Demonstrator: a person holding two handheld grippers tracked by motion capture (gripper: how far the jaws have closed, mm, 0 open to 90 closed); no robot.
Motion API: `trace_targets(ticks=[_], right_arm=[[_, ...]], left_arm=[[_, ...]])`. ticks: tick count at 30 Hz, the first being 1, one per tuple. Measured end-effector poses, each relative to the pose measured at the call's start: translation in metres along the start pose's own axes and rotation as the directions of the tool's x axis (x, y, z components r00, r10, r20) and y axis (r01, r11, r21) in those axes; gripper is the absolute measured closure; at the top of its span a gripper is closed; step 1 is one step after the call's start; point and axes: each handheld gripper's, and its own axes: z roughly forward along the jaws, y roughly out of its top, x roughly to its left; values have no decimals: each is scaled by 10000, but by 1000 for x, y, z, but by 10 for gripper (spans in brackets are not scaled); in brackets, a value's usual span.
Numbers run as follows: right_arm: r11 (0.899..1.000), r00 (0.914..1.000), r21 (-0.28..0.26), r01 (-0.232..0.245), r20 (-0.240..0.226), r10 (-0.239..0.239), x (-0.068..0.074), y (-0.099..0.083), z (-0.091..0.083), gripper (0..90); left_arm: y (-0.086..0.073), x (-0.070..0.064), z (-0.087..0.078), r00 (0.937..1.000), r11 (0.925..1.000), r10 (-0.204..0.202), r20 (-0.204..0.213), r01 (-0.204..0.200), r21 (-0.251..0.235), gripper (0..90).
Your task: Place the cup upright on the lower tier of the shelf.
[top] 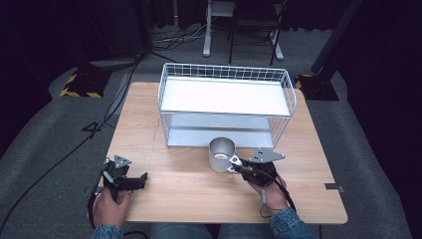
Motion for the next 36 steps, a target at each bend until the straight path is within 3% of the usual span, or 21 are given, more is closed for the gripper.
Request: trace_targets(ticks=[21, 36], right_arm=[[9941, 9988, -1016, -370, 270, 400, -5, 10, -18, 718], [9862, 9900, -1470, -765, 1067, 927, -31, 28, -24, 718]], left_arm=[[0, 0, 0, 10000, 10000, -11, 4, 11, 12, 4], [1, 1, 1, 10000, 10000, -44, -33, 44, 14, 5]])
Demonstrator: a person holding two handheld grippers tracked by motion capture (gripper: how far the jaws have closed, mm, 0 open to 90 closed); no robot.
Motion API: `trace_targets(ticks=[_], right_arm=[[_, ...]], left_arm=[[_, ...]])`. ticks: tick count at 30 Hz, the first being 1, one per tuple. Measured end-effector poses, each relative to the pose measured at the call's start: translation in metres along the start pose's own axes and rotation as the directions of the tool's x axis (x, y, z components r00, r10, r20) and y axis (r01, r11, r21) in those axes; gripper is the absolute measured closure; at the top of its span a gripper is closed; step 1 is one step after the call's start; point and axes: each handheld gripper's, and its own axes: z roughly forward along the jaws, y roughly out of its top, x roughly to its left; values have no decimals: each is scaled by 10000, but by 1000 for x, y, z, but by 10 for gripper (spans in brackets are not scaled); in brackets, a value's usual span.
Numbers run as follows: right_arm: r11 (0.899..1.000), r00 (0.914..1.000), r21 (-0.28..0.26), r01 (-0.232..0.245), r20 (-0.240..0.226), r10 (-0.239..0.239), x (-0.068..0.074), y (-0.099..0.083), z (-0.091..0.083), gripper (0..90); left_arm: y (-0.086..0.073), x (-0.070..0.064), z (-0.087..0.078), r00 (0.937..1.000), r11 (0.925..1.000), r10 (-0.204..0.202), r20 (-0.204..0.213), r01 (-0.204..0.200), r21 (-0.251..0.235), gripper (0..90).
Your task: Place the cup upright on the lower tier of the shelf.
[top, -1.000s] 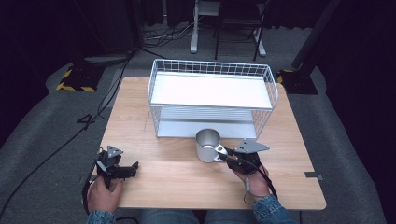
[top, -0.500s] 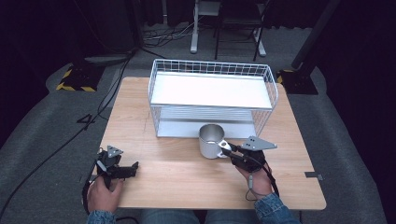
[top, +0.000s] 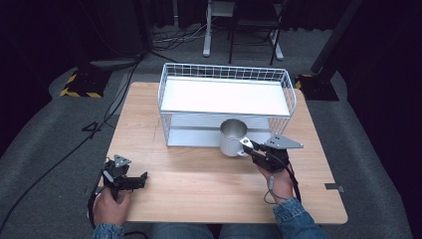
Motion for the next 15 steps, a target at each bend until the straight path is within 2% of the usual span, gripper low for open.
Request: trace_targets(ticks=[5, 10, 15], right_arm=[[9998, 9993, -146, -142, 352, 147, -10, 8, 9, 718], [9995, 9979, -187, -241, 595, 252, -16, 12, 18, 718], [9986, 9942, -462, -268, 1030, 315, -21, 12, 32, 718]], left_arm=[[0, 0, 0, 10000, 10000, 1, 2, -1, -1, 5], [0, 0, 0, 10000, 10000, 5, 2, -5, 3, 5], [0, 0, 0, 10000, 10000, 0, 2, 0, 0, 5]])
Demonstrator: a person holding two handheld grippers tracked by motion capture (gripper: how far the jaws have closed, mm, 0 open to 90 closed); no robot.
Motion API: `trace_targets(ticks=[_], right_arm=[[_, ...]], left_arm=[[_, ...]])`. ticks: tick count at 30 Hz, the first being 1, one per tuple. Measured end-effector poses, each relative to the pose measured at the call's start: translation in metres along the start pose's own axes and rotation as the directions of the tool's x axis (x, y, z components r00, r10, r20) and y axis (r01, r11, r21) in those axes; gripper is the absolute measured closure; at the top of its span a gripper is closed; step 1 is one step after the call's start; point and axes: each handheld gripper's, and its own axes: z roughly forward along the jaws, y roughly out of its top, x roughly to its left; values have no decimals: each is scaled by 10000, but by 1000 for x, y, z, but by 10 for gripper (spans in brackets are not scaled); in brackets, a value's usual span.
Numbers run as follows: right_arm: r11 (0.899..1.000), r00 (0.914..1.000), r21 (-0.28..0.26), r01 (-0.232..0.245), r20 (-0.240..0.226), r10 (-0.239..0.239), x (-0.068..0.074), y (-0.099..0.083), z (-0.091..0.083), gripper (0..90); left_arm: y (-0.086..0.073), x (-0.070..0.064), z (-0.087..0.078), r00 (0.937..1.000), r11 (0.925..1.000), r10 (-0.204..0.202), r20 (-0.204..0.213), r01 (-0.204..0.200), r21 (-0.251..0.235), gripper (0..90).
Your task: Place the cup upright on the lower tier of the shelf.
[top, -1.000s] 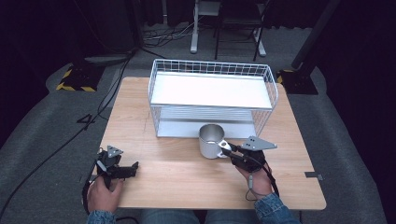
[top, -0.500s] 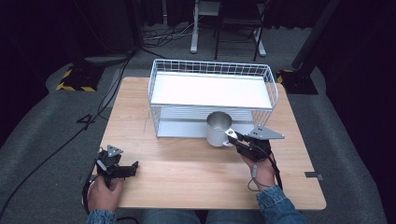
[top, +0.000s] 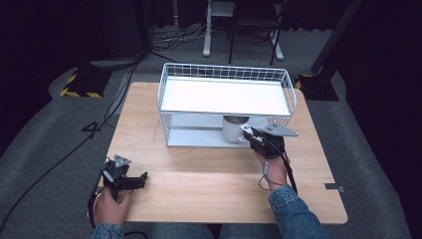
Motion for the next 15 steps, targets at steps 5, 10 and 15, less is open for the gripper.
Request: trace_targets(ticks=[5, 10, 15], right_arm=[[9998, 9991, -84, -166, 393, 169, -5, -2, 14, 718], [9993, 9976, -240, -274, 635, 288, -10, -3, 28, 717], [9993, 9963, -253, -263, 814, 282, -10, -4, 35, 717]], left_arm=[[0, 0, 0, 10000, 10000, 0, 0, 0, -1, 5], [0, 0, 0, 10000, 10000, 1, 0, -1, 0, 5], [0, 0, 0, 10000, 10000, -3, -1, 3, -2, 5]])
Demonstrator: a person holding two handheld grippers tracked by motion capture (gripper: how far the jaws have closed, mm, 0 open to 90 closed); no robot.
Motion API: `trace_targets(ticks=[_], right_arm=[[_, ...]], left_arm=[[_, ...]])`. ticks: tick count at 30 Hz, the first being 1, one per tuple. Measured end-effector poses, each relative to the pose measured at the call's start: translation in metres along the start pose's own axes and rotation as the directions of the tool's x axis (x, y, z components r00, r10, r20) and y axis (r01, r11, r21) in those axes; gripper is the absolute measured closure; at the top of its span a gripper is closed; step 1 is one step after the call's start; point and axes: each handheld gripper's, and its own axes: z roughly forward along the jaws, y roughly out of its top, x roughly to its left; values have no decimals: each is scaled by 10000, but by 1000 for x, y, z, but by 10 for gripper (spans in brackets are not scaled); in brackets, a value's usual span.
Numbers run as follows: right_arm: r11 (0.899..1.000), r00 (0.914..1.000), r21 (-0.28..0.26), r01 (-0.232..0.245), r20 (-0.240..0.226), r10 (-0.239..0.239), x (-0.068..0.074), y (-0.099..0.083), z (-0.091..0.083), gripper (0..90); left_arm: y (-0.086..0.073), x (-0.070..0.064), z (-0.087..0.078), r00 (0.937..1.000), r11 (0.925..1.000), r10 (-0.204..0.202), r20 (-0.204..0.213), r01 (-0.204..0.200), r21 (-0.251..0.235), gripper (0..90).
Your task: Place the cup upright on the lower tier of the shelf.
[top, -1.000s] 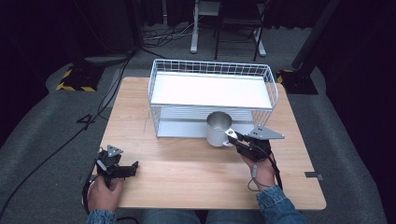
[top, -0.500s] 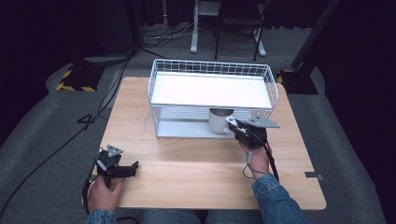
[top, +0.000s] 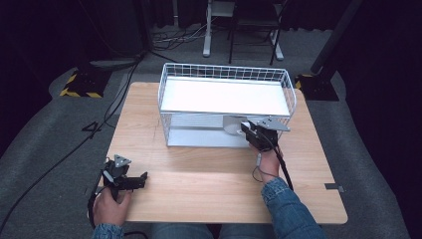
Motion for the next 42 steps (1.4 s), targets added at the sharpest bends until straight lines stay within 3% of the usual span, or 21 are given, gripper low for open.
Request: trace_targets(ticks=[5, 17, 27, 31, 42], right_arm=[[9999, 9997, 127, 65, 245, -68, 2, -4, 9, 717], [9993, 9998, 355, -129, 177, 123, -1, -9, 15, 714], [9971, 9989, 700, 282, 367, -308, -2, -12, 14, 705], [9974, 9989, 723, 24, 473, -58, -4, -14, 14, 629], [9976, 9994, 686, 7, 332, -30, -2, -11, 9, 541]], left_arm=[[0, 0, 0, 10000, 10000, 8, 2, -8, 5, 5], [0, 0, 0, 10000, 10000, 3, 2, -3, 2, 5], [0, 0, 0, 10000, 10000, 5, 2, -5, 3, 5], [0, 0, 0, 10000, 10000, 3, 3, -3, 2, 5], [0, 0, 0, 10000, 10000, 6, 3, -6, 5, 5]])
